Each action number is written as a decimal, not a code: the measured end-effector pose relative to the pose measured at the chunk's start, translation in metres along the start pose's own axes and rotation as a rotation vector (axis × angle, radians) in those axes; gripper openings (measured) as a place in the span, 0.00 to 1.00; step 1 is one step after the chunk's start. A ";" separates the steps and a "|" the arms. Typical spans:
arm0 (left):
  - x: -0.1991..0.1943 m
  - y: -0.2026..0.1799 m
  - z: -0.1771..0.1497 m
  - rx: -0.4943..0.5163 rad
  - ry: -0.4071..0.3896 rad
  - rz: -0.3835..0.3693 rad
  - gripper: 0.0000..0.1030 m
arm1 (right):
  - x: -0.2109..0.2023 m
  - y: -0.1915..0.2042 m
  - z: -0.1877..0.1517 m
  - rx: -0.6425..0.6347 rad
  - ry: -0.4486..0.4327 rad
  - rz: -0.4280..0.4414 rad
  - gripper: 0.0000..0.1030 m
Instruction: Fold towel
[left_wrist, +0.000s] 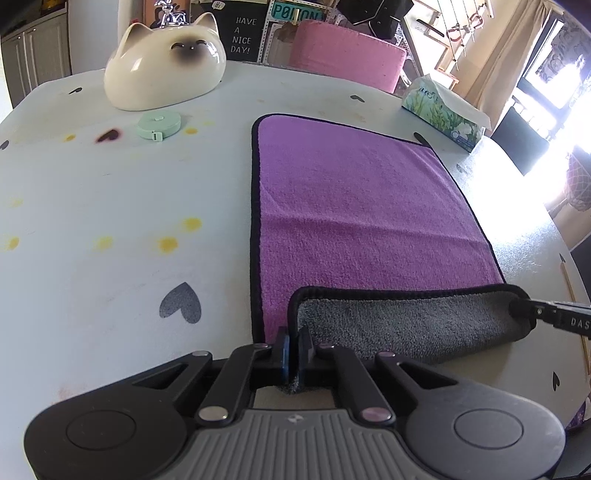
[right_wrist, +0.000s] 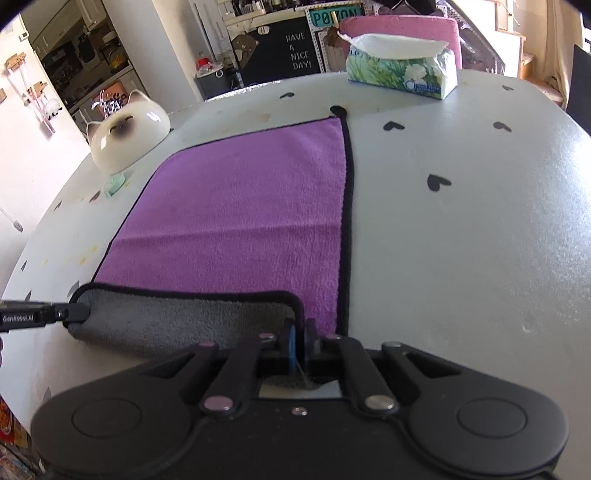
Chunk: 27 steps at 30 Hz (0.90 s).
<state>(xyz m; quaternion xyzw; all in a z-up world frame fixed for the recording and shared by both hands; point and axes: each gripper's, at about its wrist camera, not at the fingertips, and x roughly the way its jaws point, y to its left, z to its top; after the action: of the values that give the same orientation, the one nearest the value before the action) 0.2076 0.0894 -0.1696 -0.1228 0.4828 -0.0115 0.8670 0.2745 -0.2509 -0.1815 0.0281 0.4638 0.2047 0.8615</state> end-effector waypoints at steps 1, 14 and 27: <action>-0.001 0.000 0.000 -0.001 -0.001 0.001 0.04 | 0.000 0.000 0.001 -0.001 -0.005 -0.003 0.04; -0.005 -0.001 0.010 -0.004 -0.023 0.017 0.04 | -0.002 0.001 0.018 -0.008 -0.041 -0.007 0.04; 0.001 -0.004 0.044 0.003 -0.059 0.038 0.04 | 0.004 -0.004 0.043 -0.004 -0.065 -0.010 0.04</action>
<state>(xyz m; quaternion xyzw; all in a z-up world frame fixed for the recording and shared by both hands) 0.2460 0.0938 -0.1473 -0.1129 0.4592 0.0078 0.8811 0.3123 -0.2467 -0.1608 0.0309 0.4355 0.2004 0.8771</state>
